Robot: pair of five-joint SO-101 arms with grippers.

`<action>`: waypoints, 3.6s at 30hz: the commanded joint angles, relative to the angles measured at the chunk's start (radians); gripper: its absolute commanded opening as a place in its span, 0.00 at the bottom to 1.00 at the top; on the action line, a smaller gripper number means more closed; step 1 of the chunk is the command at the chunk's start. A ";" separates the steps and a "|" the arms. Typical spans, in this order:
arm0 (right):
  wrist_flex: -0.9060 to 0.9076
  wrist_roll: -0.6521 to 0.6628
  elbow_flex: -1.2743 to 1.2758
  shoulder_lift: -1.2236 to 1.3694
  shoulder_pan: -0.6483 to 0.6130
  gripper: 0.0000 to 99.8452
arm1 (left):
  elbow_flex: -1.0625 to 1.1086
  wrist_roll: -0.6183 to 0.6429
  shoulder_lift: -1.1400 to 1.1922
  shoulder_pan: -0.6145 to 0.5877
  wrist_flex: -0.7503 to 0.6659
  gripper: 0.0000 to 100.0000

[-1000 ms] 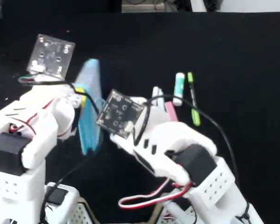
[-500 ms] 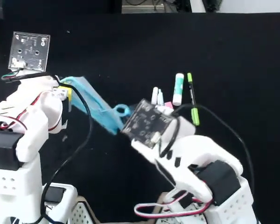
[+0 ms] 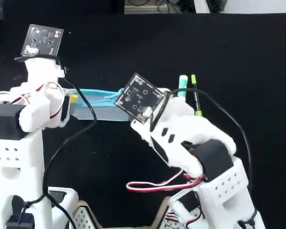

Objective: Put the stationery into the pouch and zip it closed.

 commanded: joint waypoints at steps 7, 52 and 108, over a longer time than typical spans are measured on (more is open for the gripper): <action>-0.149 0.009 -0.047 0.021 0.044 0.01 | 0.054 0.190 0.003 -0.031 -0.101 0.03; -0.097 -0.028 0.094 0.015 0.152 0.01 | 0.529 0.195 -0.330 -0.039 -0.440 0.03; -0.537 -0.230 0.774 -0.369 0.021 0.17 | 0.611 0.210 -0.330 -0.030 -0.433 0.03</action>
